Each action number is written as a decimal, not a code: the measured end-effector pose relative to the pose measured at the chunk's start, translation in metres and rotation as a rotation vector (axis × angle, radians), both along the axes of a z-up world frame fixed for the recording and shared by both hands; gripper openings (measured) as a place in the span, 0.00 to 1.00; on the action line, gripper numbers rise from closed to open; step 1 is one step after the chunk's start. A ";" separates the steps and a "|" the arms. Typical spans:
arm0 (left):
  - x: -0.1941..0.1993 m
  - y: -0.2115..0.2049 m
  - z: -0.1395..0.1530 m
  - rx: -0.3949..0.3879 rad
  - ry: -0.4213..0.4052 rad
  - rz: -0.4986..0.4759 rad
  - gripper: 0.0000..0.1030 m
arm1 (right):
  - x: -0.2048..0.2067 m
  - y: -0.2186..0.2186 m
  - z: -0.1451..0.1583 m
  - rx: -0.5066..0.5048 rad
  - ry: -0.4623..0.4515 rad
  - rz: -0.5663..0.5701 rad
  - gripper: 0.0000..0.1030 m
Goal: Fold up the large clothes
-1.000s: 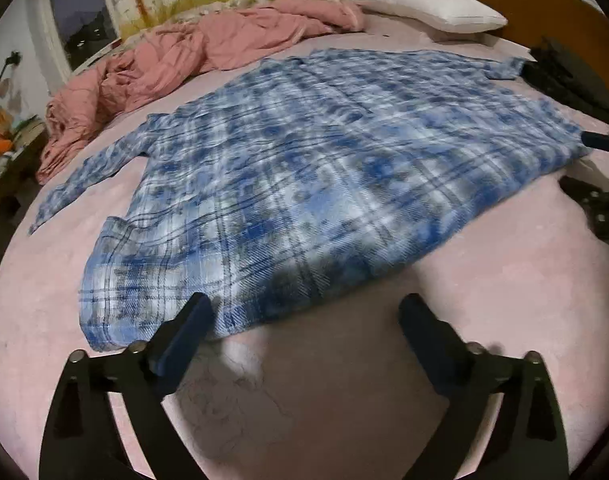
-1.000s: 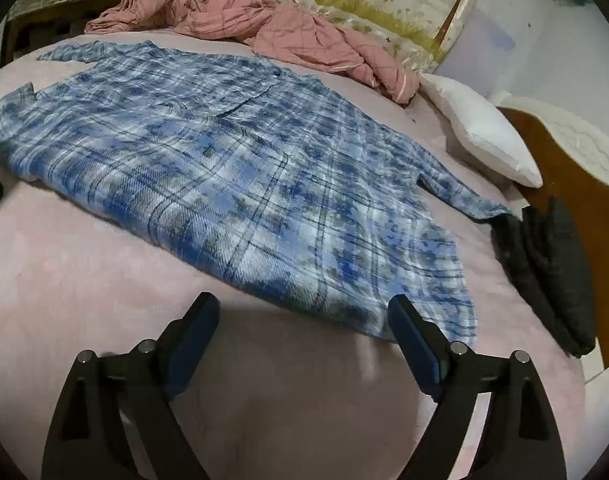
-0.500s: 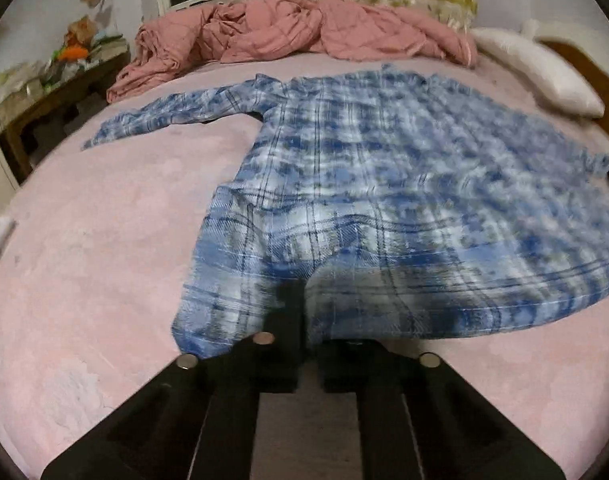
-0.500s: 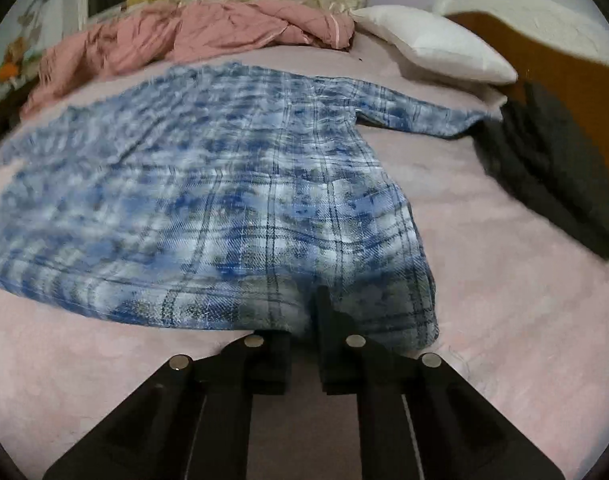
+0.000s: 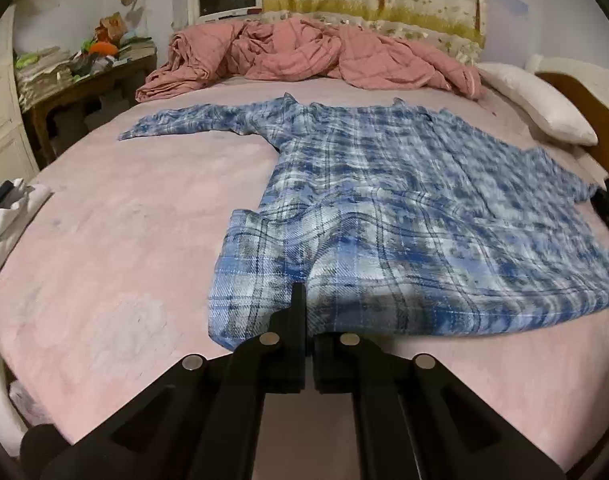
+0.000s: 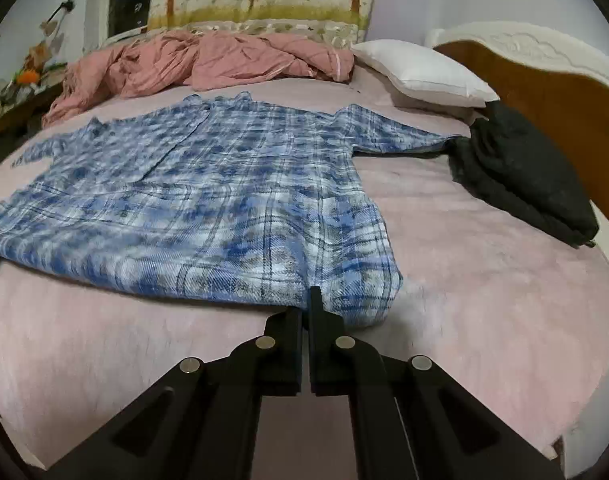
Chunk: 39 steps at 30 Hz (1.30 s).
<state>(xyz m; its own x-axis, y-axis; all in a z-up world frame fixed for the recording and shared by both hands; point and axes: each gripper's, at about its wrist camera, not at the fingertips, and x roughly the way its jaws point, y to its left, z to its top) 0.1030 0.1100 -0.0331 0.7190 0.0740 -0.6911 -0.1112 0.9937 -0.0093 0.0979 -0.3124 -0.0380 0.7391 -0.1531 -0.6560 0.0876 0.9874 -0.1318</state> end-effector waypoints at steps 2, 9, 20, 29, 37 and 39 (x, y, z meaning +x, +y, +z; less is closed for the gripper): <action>-0.013 0.002 0.003 -0.024 0.006 -0.006 0.02 | -0.015 0.000 0.008 0.008 -0.016 -0.004 0.02; -0.042 0.006 0.005 0.025 0.011 0.021 0.02 | -0.050 -0.011 0.022 0.021 -0.017 -0.032 0.00; -0.039 -0.008 -0.009 -0.274 0.060 -0.131 0.71 | -0.033 -0.013 0.008 0.457 -0.017 0.026 0.86; 0.008 -0.008 -0.021 -0.438 0.090 -0.155 0.89 | 0.009 0.011 -0.024 0.576 0.073 0.039 0.88; 0.064 -0.007 0.019 -0.272 0.048 -0.164 0.81 | 0.070 0.005 0.010 0.444 0.037 0.088 0.66; 0.081 -0.001 0.021 -0.262 0.040 -0.106 0.41 | 0.083 0.010 0.011 0.317 0.041 0.073 0.08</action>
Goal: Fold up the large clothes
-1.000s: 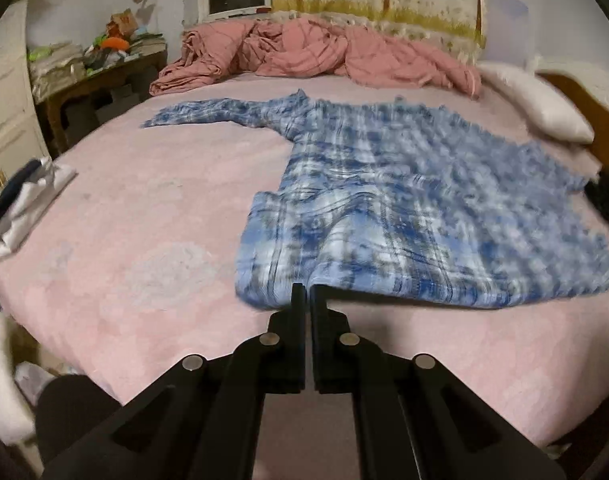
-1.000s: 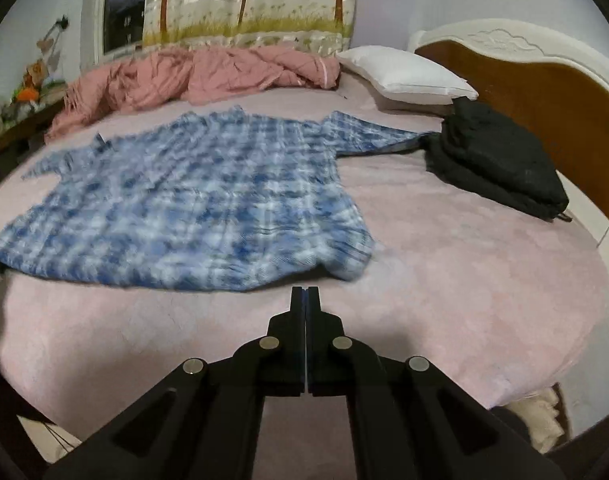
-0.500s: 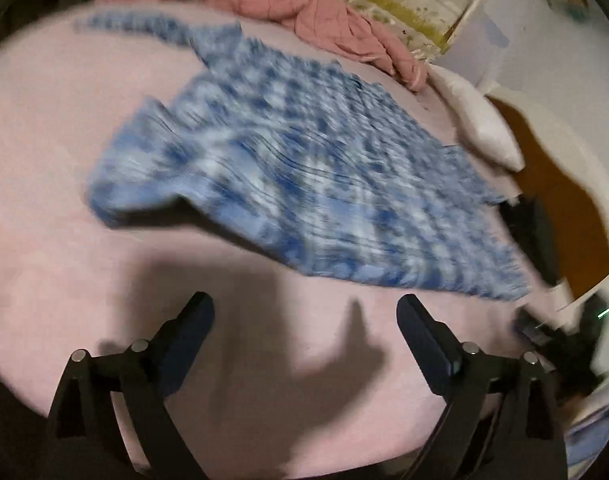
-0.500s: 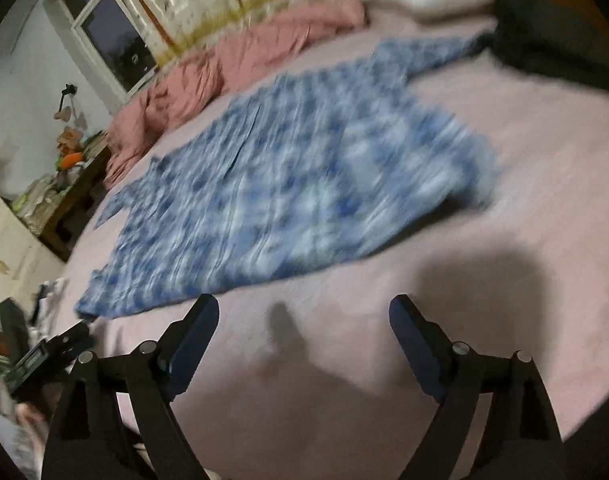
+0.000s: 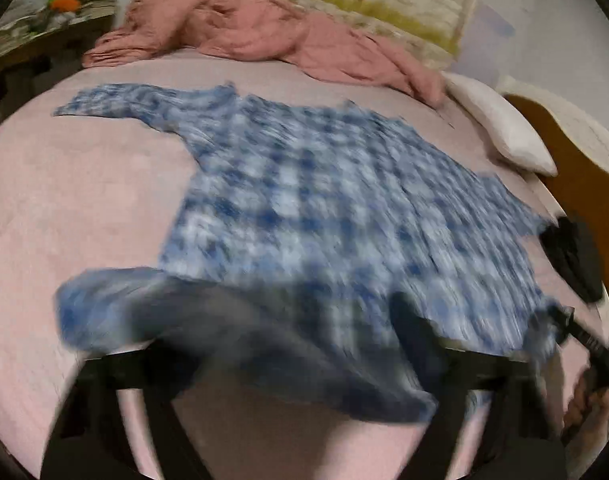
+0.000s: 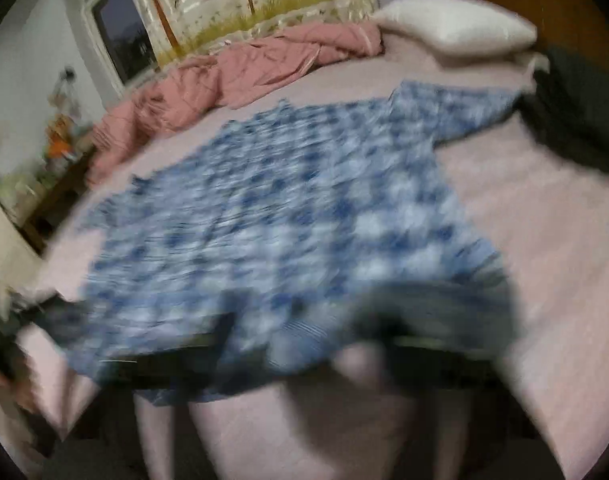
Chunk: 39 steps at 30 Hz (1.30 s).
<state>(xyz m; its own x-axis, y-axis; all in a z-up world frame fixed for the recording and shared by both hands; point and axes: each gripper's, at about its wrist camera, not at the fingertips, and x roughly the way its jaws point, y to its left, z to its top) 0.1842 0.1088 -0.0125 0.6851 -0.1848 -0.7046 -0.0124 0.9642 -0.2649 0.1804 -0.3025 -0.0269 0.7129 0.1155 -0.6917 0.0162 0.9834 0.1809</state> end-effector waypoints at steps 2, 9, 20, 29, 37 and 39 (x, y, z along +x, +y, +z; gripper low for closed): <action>0.018 0.001 0.001 0.027 0.002 0.004 0.09 | 0.012 0.002 0.000 -0.065 -0.006 0.015 0.06; 0.088 0.007 0.015 0.020 -0.014 0.056 0.05 | 0.068 -0.011 0.023 -0.048 -0.075 -0.017 0.06; 0.176 -0.002 -0.007 0.094 0.035 0.101 0.06 | 0.157 0.004 0.017 -0.165 -0.086 -0.009 0.06; 0.208 0.006 -0.017 0.073 0.038 0.136 0.06 | 0.184 0.003 0.010 -0.190 -0.127 -0.047 0.06; 0.201 0.019 -0.012 0.068 0.022 0.144 0.73 | 0.191 -0.007 0.008 -0.160 -0.055 -0.040 0.44; 0.182 0.019 -0.003 0.102 -0.044 0.114 0.79 | 0.182 -0.014 0.012 -0.156 -0.057 -0.058 0.87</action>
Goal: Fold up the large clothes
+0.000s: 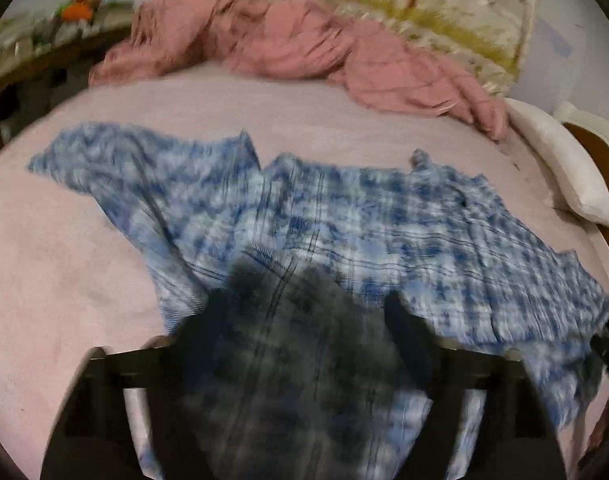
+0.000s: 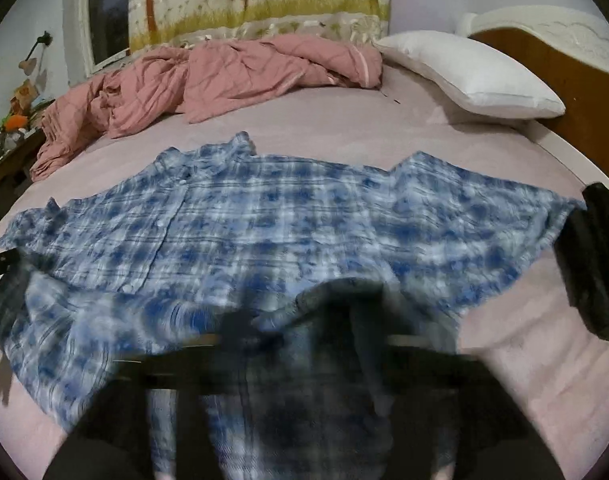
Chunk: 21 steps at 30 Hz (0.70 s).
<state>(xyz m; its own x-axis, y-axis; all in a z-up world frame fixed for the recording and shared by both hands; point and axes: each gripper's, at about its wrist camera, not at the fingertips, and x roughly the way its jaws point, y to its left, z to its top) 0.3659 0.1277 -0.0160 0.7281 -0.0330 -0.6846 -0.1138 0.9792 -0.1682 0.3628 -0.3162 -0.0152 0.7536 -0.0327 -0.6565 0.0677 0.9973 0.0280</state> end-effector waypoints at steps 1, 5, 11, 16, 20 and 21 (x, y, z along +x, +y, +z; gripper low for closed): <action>-0.010 -0.002 0.004 0.037 -0.028 -0.013 0.79 | -0.007 -0.004 0.003 0.003 -0.030 -0.013 0.93; -0.050 -0.014 0.015 0.204 -0.081 -0.063 0.95 | -0.037 -0.018 0.014 0.045 -0.041 0.000 0.93; -0.105 -0.023 0.016 0.225 -0.117 -0.098 1.00 | -0.096 -0.030 0.017 0.044 -0.096 -0.047 1.00; -0.142 -0.031 0.019 0.134 -0.149 -0.116 1.00 | -0.131 -0.030 0.019 0.090 -0.142 -0.069 1.00; -0.163 -0.049 0.020 0.124 -0.246 -0.123 1.00 | -0.151 -0.012 0.018 0.065 -0.211 -0.050 1.00; -0.164 -0.054 0.019 0.124 -0.262 -0.122 1.00 | -0.154 -0.005 0.017 0.059 -0.225 -0.025 1.00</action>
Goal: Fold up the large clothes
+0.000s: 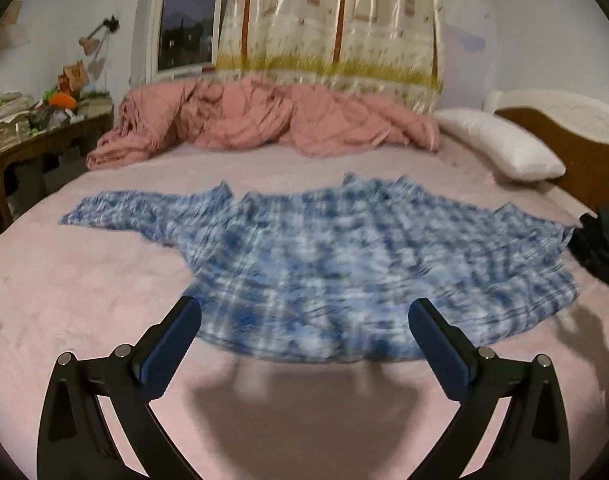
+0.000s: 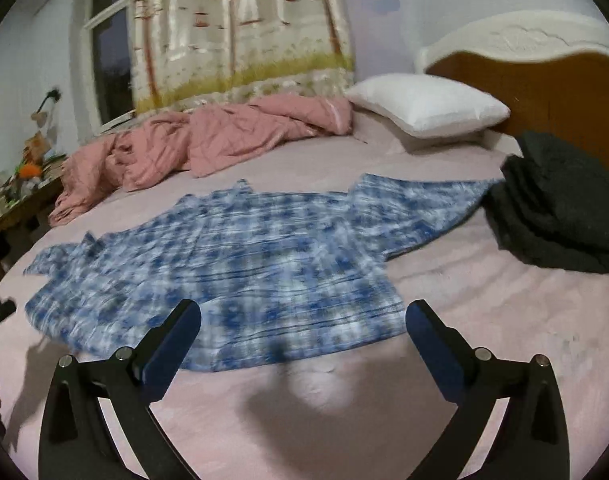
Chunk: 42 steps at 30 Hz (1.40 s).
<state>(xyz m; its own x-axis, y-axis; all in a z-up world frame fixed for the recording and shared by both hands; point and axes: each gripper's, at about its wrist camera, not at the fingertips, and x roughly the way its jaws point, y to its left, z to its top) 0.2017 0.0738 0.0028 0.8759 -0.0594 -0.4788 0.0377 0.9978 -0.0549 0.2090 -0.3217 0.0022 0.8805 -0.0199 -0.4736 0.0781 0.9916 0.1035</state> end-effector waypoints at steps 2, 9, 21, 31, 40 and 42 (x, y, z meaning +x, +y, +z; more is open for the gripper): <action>0.000 -0.012 -0.002 0.019 -0.020 0.000 1.00 | -0.005 0.015 -0.002 -0.027 -0.035 0.037 1.00; 0.009 -0.039 -0.012 0.019 -0.117 -0.012 1.00 | 0.009 0.064 -0.020 -0.178 0.006 0.119 1.00; 0.067 -0.029 -0.079 -0.245 0.406 -0.096 0.97 | 0.057 0.041 -0.077 0.258 0.365 0.288 0.98; 0.097 -0.034 -0.082 -0.197 0.393 -0.049 0.81 | 0.095 0.051 -0.084 0.162 0.376 0.155 0.94; 0.103 -0.018 -0.078 -0.201 0.321 0.050 0.11 | 0.110 0.047 -0.076 0.043 0.330 -0.029 0.11; 0.097 -0.018 -0.071 -0.194 0.287 0.050 0.09 | 0.101 0.037 -0.071 0.111 0.277 -0.008 0.07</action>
<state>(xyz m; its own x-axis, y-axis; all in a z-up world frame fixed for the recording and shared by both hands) 0.2983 0.0556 -0.0681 0.7115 -0.1341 -0.6898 -0.0552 0.9679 -0.2452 0.3097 -0.2846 -0.0685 0.7174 0.0387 -0.6955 0.1263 0.9747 0.1846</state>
